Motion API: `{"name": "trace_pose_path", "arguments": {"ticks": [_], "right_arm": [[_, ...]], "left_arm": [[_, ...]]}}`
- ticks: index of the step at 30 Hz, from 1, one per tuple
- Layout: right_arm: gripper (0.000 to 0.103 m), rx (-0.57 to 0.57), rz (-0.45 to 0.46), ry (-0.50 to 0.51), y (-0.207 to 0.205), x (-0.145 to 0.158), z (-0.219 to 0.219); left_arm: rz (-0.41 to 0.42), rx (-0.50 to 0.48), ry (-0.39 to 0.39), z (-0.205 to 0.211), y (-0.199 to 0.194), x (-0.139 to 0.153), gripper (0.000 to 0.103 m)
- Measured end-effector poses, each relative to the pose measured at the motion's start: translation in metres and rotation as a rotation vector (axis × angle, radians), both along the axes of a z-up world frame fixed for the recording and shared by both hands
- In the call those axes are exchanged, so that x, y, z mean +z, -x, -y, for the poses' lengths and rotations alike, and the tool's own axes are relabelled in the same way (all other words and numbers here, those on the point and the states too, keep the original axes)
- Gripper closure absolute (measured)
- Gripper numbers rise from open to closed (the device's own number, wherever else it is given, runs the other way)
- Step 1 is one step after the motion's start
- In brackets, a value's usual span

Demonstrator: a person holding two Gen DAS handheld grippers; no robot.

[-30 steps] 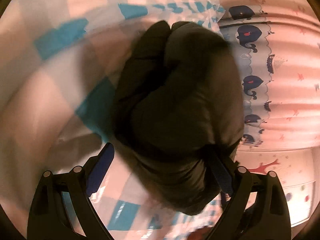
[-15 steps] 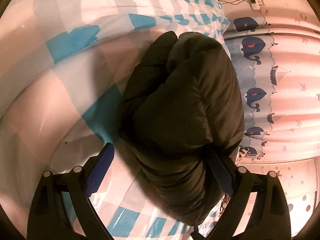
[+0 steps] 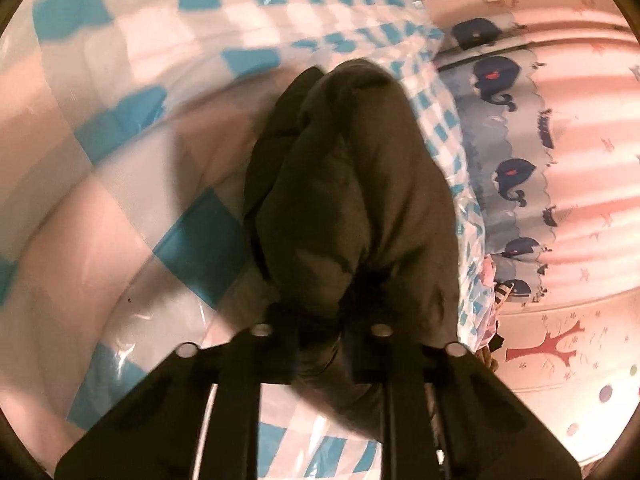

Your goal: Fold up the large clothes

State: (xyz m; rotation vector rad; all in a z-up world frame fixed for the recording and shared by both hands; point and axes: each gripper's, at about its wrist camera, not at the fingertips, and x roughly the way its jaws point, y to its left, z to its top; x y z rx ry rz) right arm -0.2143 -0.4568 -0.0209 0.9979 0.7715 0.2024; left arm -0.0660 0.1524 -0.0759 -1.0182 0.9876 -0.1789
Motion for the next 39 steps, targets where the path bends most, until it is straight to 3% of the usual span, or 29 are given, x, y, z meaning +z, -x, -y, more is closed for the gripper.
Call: {"name": "trace_pose_path", "arguments": {"ticks": [5,8,11,14,16,18,22,24,26,30,33,36,39], "right_arm": [[0.090,0.032,0.098,-0.002,0.027,0.043,-0.002],[0.090,0.054,0.100,0.011,0.059,0.049,-0.001],[0.084,0.102,-0.026,0.054,0.084,0.020,-0.004],[0.071,0.058,-0.140,0.037,0.105,-0.012,0.007],[0.068,-0.018,-0.114,0.105,0.120,0.002,0.014],[0.064,-0.066,-0.050,0.239,0.124,0.033,0.008],[0.045,0.046,0.085,0.452,0.085,0.091,-0.051],[0.043,0.154,0.116,0.516,0.055,0.100,-0.095],[0.043,0.272,0.139,0.554,0.027,0.098,-0.145],[0.043,0.400,0.134,0.599,-0.014,0.077,-0.210],[0.043,0.467,0.092,0.622,-0.029,0.049,-0.236],[0.043,0.486,0.046,0.659,-0.032,0.025,-0.242],[0.043,0.455,0.119,0.675,-0.019,0.041,-0.249]], "left_arm": [[0.106,-0.061,-0.047,-0.005,0.039,0.054,0.096],[0.125,-0.086,-0.063,-0.015,0.079,0.071,0.096],[0.047,-0.127,-0.112,-0.023,0.110,0.054,0.085],[-0.084,-0.104,-0.030,-0.039,0.121,0.014,0.077],[-0.080,-0.043,0.012,-0.055,0.133,0.006,0.071],[-0.068,-0.005,0.007,-0.063,0.135,0.008,0.056],[-0.088,0.022,0.056,-0.069,0.131,0.004,0.051],[-0.095,0.022,0.069,-0.069,0.126,0.000,0.050],[-0.109,0.037,0.083,-0.067,0.122,-0.004,0.050],[-0.080,0.059,0.118,-0.066,0.129,0.003,0.050],[-0.044,0.028,0.180,-0.070,0.131,0.009,0.050],[-0.040,0.003,0.190,-0.070,0.126,0.008,0.049],[-0.078,0.011,0.197,-0.074,0.122,-0.005,0.048]]}}
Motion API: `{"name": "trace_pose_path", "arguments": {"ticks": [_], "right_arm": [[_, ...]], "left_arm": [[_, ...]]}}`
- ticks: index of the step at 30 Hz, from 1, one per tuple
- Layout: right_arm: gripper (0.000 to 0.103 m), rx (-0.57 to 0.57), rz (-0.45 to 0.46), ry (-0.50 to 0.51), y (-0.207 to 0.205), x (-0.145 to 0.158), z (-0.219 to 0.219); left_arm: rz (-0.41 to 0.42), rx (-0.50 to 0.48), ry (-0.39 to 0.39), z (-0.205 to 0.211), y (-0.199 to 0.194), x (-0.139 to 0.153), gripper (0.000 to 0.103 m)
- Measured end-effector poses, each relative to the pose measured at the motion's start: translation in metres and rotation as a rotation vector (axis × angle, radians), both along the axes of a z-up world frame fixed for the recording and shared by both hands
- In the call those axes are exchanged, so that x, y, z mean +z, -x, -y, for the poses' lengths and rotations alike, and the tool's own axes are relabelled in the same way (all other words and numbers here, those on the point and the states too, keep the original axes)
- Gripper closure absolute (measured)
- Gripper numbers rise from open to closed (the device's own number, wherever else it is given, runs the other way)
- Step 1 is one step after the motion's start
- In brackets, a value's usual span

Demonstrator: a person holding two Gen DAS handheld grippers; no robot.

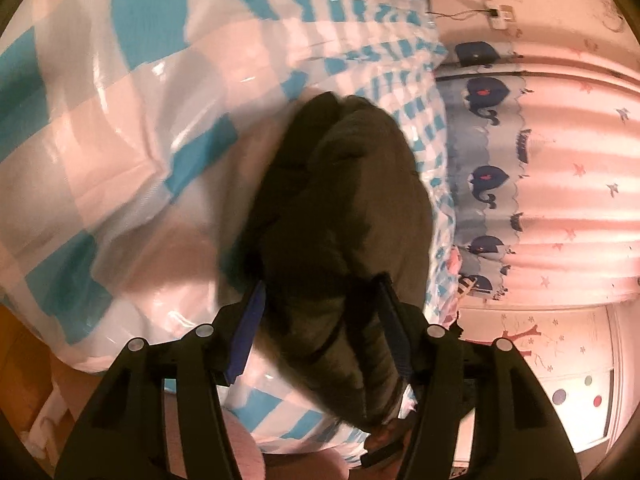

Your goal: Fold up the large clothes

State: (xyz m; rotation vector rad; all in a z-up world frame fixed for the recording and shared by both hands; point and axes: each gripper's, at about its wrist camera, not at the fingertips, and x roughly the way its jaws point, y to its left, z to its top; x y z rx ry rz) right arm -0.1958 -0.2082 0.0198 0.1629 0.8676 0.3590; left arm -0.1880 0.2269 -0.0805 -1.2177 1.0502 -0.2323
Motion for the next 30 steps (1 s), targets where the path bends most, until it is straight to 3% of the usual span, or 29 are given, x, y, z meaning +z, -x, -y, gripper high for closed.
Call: {"name": "trace_pose_path", "arguments": {"ticks": [2,5,7,10,14,18,23,25,27,30], "right_arm": [[0.043,0.069,0.084,0.007,0.009,0.022,-0.023],[0.034,0.194,0.097,0.030,0.004,0.034,-0.069],[0.034,0.230,0.053,0.050,-0.007,0.025,-0.088],[0.033,0.271,-0.049,0.140,-0.018,-0.010,-0.113],[0.030,0.277,-0.066,0.158,-0.015,-0.032,-0.112],[0.030,0.277,-0.075,0.164,-0.017,-0.033,-0.113],[0.029,0.289,-0.085,0.161,-0.017,-0.028,-0.112],[0.029,0.282,-0.057,0.114,-0.010,-0.015,-0.101],[0.029,0.221,0.019,0.104,-0.001,0.004,-0.081],[0.028,0.062,0.108,0.202,0.008,0.025,-0.041]], "left_arm": [[-0.011,-0.011,0.002,0.000,-0.002,-0.005,0.047],[-0.007,-0.016,0.024,0.002,-0.005,-0.004,0.045],[0.003,-0.024,0.005,0.003,-0.009,0.001,0.036],[0.050,-0.015,-0.019,-0.005,-0.010,0.008,0.035],[0.042,-0.027,-0.071,-0.008,-0.021,0.002,0.024],[0.007,-0.054,-0.068,0.003,-0.035,-0.016,0.023],[0.022,-0.061,-0.089,0.020,-0.052,-0.016,0.023],[0.042,-0.045,-0.068,0.019,-0.055,-0.018,0.027],[0.044,-0.046,-0.061,0.020,-0.057,-0.019,0.047],[0.076,-0.044,-0.056,0.020,-0.057,-0.018,0.068]]}}
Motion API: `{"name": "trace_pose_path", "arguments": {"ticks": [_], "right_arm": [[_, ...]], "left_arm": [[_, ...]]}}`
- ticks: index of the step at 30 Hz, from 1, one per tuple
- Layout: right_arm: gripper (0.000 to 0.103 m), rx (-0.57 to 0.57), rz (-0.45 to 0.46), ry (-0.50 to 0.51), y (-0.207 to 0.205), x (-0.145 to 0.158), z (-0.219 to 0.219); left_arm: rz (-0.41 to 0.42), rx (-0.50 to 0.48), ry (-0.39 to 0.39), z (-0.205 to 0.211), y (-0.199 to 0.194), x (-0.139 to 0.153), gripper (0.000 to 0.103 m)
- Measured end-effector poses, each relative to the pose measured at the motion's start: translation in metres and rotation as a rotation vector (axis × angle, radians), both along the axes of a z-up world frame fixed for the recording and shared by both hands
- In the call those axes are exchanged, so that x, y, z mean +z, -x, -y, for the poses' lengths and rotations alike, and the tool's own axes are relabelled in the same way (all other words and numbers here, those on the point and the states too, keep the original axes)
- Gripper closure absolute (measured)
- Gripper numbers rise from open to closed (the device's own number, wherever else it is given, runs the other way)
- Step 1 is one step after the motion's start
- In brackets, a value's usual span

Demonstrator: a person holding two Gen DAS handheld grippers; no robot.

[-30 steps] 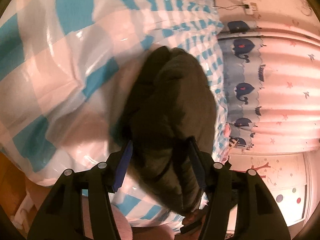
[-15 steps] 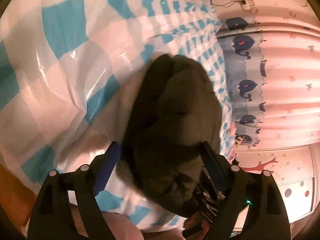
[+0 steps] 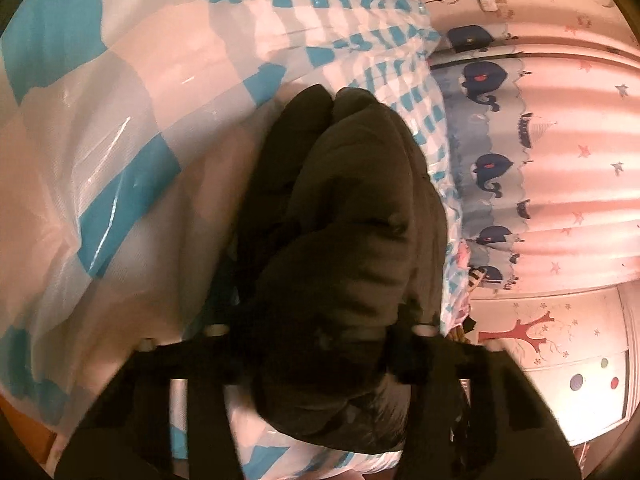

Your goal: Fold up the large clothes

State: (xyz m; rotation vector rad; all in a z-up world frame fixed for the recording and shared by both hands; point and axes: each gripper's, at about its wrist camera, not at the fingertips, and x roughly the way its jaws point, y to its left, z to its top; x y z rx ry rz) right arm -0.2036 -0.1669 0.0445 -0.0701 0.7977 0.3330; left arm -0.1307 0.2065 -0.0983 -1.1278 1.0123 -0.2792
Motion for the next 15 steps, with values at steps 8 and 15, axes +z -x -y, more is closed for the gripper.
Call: {"name": "trace_pose_path", "arguments": {"ticks": [8,15], "right_arm": [[0.024,-0.163,-0.146,0.114,-0.020,-0.070,0.054],[0.020,-0.186,-0.021,0.083,0.007,-0.028,0.058]], "left_arm": [[0.118,0.006,-0.033,0.014,0.008,0.030,0.083],[0.296,-0.056,-0.136,0.036,0.016,0.089,0.084]]}}
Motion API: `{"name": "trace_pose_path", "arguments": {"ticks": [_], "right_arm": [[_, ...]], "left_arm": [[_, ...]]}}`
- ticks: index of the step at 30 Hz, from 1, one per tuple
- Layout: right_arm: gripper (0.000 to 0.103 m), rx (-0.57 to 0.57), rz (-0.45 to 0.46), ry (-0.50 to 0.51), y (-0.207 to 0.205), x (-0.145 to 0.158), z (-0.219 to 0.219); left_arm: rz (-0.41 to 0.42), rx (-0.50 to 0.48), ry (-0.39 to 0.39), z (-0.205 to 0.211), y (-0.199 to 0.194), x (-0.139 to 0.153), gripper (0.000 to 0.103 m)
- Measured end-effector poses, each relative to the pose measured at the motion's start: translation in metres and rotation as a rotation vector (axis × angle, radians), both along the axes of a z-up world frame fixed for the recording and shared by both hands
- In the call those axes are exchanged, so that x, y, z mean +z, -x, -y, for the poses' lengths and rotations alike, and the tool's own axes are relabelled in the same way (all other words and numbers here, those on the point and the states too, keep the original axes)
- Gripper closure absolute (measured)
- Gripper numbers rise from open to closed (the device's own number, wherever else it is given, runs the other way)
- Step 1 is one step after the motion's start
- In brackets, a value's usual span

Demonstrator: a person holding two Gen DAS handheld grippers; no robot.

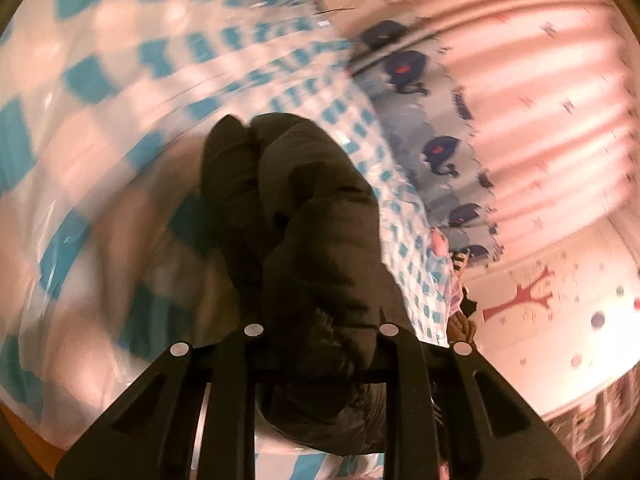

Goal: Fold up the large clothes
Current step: 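Lift and tuck the bundle edge with both grippers, then release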

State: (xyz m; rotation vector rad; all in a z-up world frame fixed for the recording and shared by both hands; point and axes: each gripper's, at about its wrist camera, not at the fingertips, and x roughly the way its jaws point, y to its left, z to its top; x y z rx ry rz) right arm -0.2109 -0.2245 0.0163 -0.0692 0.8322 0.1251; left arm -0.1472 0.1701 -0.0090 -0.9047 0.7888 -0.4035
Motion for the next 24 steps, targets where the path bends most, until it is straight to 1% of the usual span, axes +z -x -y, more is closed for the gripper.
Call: {"name": "trace_pose_path", "arguments": {"ticks": [1,2,3,4,5,6,7,9,10,11,12,13,14,16,17,19,20,23,24], "right_arm": [[0.019,0.011,-0.034,0.031,-0.002,-0.010,-0.005],[0.017,0.022,-0.103,0.080,-0.009,-0.030,-0.011],[0.016,0.031,-0.109,0.114,-0.011,-0.045,-0.017],[0.014,0.034,-0.090,0.138,-0.010,-0.052,-0.020],[0.014,0.034,-0.086,0.157,-0.010,-0.056,-0.022],[0.014,0.035,-0.114,0.143,-0.013,-0.055,-0.021],[0.014,0.041,-0.127,0.099,-0.014,-0.051,-0.015],[0.014,0.042,-0.120,-0.084,-0.011,-0.036,0.006],[0.014,0.051,-0.101,-0.224,-0.005,-0.028,0.023],[0.014,0.061,-0.078,-0.401,0.002,-0.020,0.045],[0.014,0.066,-0.064,-0.528,0.005,-0.016,0.061],[0.014,0.071,-0.046,-0.689,0.011,-0.013,0.084],[0.014,0.072,-0.024,-0.827,0.017,-0.012,0.107],[0.013,0.053,-0.010,-0.982,0.019,-0.014,0.141],[0.013,0.049,-0.023,-1.079,0.019,-0.021,0.158],[0.013,0.018,-0.033,-1.229,0.016,-0.032,0.186],[0.013,0.010,-0.009,-1.294,0.019,-0.035,0.202],[0.013,-0.005,0.075,-1.428,0.035,-0.039,0.240],[0.013,-0.009,0.089,-1.447,0.039,-0.037,0.251]], "left_arm": [[0.036,-0.013,-0.014,0.007,0.002,0.011,0.084],[0.069,-0.026,-0.027,0.015,0.005,0.022,0.084],[0.085,-0.040,-0.034,0.021,0.006,0.029,0.084],[0.107,-0.071,-0.056,0.033,0.007,0.039,0.084],[0.138,-0.096,-0.098,0.048,0.010,0.052,0.084],[0.167,-0.116,-0.126,0.060,0.012,0.063,0.084],[0.198,-0.137,-0.149,0.071,0.014,0.074,0.084],[0.245,-0.171,-0.190,0.091,0.016,0.093,0.084],[0.277,-0.200,-0.221,0.106,0.018,0.105,0.084],[0.301,-0.225,-0.247,0.119,0.019,0.114,0.084],[0.318,-0.246,-0.266,0.130,0.021,0.119,0.084],[0.343,-0.282,-0.295,0.149,0.023,0.128,0.084],[0.364,-0.314,-0.321,0.165,0.025,0.134,0.084],[0.399,-0.373,-0.359,0.198,0.031,0.143,0.084],[0.417,-0.413,-0.375,0.219,0.036,0.147,0.084],[0.441,-0.475,-0.400,0.254,0.042,0.150,0.084],[0.450,-0.504,-0.411,0.269,0.045,0.151,0.084],[0.460,-0.601,-0.423,0.318,0.054,0.147,0.084],[0.460,-0.637,-0.429,0.335,0.056,0.142,0.084]]}}
